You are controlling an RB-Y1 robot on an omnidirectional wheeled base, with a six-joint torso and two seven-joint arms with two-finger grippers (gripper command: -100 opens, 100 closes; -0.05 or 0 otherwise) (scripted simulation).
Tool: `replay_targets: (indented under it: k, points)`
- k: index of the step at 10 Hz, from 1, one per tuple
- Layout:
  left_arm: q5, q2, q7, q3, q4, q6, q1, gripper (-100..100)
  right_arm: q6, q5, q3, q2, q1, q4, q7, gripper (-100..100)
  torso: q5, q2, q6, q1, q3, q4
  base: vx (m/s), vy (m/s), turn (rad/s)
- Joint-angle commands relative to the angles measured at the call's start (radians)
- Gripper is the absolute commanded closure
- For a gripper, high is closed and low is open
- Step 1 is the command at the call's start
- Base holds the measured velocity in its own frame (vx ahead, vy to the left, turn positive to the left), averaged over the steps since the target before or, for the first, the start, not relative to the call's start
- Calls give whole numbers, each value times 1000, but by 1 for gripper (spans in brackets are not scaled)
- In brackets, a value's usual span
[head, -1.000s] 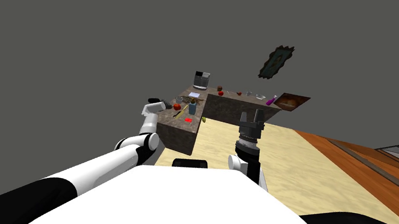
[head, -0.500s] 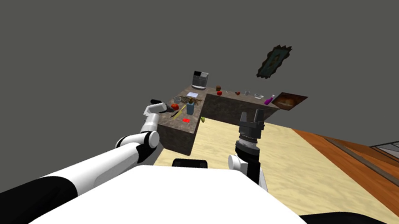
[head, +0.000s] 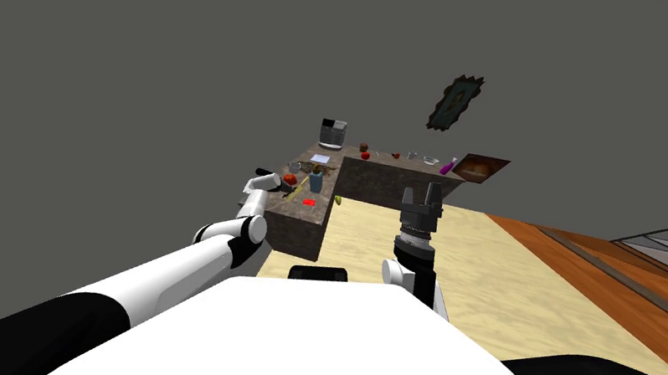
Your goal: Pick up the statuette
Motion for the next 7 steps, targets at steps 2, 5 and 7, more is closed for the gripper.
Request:
replay_targets:
  k: [2,5,7]
  points:
    - [0,2,-1,7,38,37,-1,-100,0,0,0,0,0,0,0,0,0,0,0,1,0,0,24,6,-17]
    - [25,43,-18,27,66,14,8,-100,0,0,0,0,0,0,0,0,0,1,0,1,1,0,0,-7,-83]
    - [72,116,-50,69,93,2,43,-100,0,0,0,0,0,0,0,0,0,3,1,-2,2,1,-35,-49,-348]
